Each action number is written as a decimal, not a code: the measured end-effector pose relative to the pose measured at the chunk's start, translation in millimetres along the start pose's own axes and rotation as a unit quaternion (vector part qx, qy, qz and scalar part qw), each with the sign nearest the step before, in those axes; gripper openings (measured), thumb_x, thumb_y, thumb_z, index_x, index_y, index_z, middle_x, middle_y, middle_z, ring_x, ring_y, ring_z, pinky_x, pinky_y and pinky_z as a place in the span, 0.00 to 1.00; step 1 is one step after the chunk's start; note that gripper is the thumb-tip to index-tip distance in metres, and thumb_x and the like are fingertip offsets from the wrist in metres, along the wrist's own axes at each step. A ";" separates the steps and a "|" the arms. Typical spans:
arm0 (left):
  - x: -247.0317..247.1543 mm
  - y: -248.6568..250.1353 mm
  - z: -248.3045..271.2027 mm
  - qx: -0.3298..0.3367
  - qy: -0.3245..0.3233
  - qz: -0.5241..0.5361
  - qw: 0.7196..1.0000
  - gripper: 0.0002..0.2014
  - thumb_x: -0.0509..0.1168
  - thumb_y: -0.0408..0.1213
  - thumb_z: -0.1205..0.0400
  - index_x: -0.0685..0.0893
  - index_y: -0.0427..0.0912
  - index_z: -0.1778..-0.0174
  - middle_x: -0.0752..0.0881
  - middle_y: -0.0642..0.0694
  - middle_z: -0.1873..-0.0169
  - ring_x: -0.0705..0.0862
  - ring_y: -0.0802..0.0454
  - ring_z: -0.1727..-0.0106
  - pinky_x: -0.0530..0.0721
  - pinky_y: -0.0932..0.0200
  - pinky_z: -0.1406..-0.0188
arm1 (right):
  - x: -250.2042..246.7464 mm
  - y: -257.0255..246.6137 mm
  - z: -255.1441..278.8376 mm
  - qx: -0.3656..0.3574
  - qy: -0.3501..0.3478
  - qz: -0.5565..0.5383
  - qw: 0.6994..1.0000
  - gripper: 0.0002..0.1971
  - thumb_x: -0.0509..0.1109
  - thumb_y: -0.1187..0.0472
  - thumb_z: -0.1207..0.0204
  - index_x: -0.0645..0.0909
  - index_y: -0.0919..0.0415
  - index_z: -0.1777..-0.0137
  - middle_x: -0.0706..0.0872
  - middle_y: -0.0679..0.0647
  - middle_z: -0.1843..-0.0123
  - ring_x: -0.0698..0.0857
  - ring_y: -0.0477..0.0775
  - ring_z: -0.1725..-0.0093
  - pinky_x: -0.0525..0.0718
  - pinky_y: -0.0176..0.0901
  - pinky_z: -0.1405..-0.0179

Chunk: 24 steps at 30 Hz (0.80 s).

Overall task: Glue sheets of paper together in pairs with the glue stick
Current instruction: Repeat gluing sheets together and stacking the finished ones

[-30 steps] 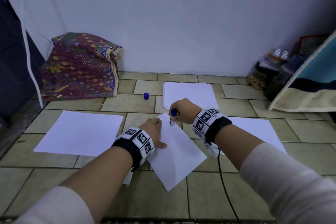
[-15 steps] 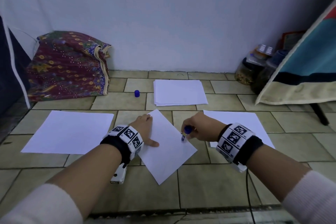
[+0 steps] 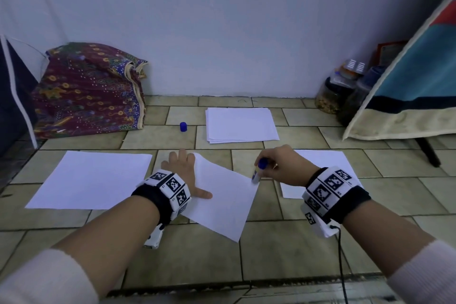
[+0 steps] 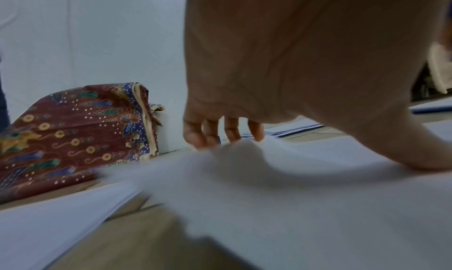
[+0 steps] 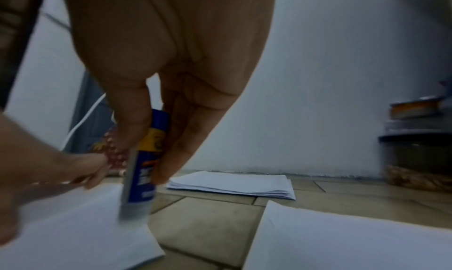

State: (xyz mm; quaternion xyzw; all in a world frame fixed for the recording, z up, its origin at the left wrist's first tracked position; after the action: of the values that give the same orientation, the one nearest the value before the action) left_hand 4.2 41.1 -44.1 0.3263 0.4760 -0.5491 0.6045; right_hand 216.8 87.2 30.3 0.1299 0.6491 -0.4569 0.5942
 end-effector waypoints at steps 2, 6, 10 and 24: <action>-3.2 0.2 4.1 -0.003 0.023 -0.043 0.999 0.54 0.59 0.79 0.34 0.59 0.41 0.24 0.58 0.41 0.24 0.60 0.40 0.25 0.65 0.45 0.33 | -7.7 4.9 -6.8 0.017 0.047 -0.016 0.999 0.06 0.72 0.62 0.24 0.84 0.63 0.51 0.85 0.50 0.59 0.80 0.48 0.60 0.77 0.34 0.60; -7.7 26.8 11.1 0.115 0.025 -0.007 0.993 0.48 0.61 0.62 0.21 0.43 0.39 0.16 0.38 0.43 0.16 0.42 0.39 0.16 0.52 0.39 0.21 | -6.7 10.8 -22.5 0.047 0.073 -0.018 0.996 0.06 0.71 0.60 0.25 0.83 0.62 0.52 0.84 0.50 0.60 0.79 0.48 0.60 0.72 0.28 0.67; -5.4 58.9 19.4 0.262 -0.033 0.040 0.964 0.31 0.60 0.36 0.15 0.54 0.51 0.17 0.56 0.47 0.18 0.60 0.46 0.20 0.70 0.45 0.26 | -1.5 12.5 -38.8 0.066 0.089 -0.059 0.992 0.07 0.71 0.62 0.25 0.82 0.62 0.49 0.87 0.56 0.57 0.85 0.55 0.57 0.81 0.38 0.59; -22.7 40.2 6.8 0.158 -0.029 0.007 0.987 0.39 0.66 0.51 0.19 0.55 0.40 0.18 0.62 0.48 0.22 0.70 0.47 0.28 0.77 0.49 0.36 | 14.8 -13.2 -95.0 0.060 0.096 -0.085 0.990 0.07 0.67 0.68 0.23 0.81 0.61 0.46 0.85 0.59 0.52 0.81 0.51 0.63 0.75 0.28 0.69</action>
State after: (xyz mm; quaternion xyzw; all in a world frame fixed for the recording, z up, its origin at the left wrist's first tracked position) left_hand 46.2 50.3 -25.8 0.4050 0.3628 -0.6226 0.5629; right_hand 141.6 145.4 11.1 0.1532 0.6830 -0.5294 0.4794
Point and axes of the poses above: each hand's wrist, its own z-axis away from the middle knuckle, its own x-axis out of the palm, y = z × x, the point moved 7 cm from there along -z, towards the middle knuckle
